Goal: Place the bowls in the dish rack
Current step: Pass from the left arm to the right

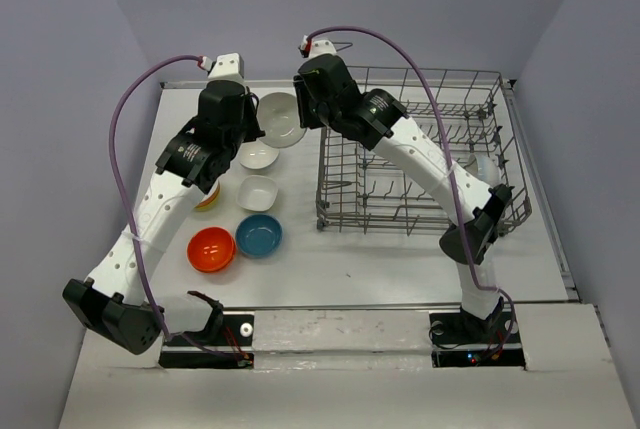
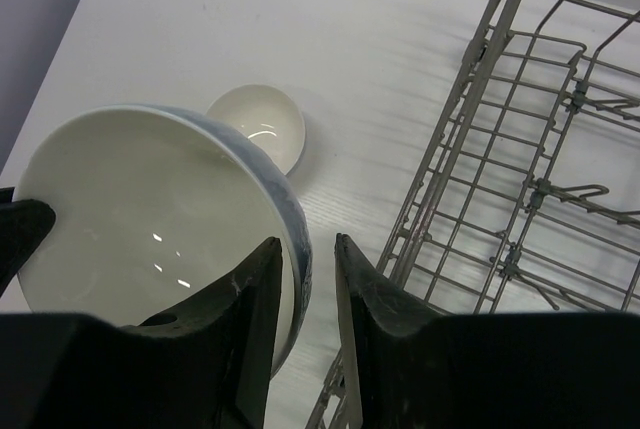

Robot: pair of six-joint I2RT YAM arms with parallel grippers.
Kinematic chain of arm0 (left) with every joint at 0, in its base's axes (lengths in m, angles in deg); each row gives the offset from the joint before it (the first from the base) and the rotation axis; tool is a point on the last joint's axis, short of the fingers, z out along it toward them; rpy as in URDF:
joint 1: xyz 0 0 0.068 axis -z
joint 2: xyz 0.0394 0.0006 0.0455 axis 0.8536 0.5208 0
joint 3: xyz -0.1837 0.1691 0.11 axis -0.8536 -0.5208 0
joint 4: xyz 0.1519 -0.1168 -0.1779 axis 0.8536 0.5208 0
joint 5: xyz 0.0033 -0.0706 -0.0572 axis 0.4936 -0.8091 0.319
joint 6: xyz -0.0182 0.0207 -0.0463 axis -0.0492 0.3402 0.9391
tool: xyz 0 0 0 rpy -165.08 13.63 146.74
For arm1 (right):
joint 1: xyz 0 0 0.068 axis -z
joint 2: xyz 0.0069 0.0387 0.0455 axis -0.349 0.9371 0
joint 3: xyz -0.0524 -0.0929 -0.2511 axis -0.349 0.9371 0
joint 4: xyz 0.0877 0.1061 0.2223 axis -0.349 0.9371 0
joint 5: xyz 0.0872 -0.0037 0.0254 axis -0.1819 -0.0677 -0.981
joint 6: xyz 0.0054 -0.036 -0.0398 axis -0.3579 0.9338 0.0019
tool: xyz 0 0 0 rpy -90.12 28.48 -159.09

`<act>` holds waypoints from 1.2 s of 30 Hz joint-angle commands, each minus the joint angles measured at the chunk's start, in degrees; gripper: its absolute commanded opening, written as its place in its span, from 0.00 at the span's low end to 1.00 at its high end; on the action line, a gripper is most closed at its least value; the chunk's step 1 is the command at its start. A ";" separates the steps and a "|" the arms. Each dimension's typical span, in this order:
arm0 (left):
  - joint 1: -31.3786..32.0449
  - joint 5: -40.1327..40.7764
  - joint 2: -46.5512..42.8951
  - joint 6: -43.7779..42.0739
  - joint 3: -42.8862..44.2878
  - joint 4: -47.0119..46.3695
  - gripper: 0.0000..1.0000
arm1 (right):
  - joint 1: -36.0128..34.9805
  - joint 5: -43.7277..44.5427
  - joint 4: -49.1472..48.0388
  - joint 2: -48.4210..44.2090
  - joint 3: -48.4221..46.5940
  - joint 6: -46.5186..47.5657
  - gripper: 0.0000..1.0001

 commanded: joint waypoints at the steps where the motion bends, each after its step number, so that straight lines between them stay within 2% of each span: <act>1: 0.48 0.94 -2.58 0.41 3.06 -4.17 0.00 | -0.60 0.79 -1.42 0.64 -2.12 0.83 0.33; 11: 0.57 1.11 -2.75 0.33 3.24 -3.73 0.00 | -0.60 1.14 -1.51 0.99 -2.74 1.01 0.27; 14: 0.66 1.11 -2.75 0.24 3.06 -3.73 0.00 | -0.60 1.49 -1.51 0.82 -2.92 1.19 0.19; 15: 0.66 1.02 -2.66 0.32 3.06 -3.73 0.00 | -0.60 1.58 -1.51 0.82 -2.92 1.19 0.13; 18: 0.83 0.76 -2.75 0.50 2.89 -3.90 0.00 | -0.60 1.58 -1.60 0.47 -2.74 1.36 0.01; 21: 0.92 0.50 -3.01 0.59 2.97 -4.25 0.01 | -1.13 2.02 -2.48 -0.41 -1.69 1.45 0.01; 26: 1.10 0.58 -3.01 0.50 3.59 -4.08 0.20 | -1.13 2.46 -3.45 -1.55 -0.63 1.54 0.01; 27: 1.18 0.58 -3.02 0.50 3.59 -4.08 0.27 | -1.13 2.37 -3.53 -1.73 -0.63 1.62 0.01; 31: 1.62 0.67 -3.19 0.59 3.85 -4.08 0.37 | -1.65 2.11 -3.80 -2.52 -0.11 1.54 0.01; 36: 2.06 1.11 -3.37 0.50 4.56 -3.82 0.44 | -1.66 2.81 -4.24 -3.84 0.95 1.63 0.01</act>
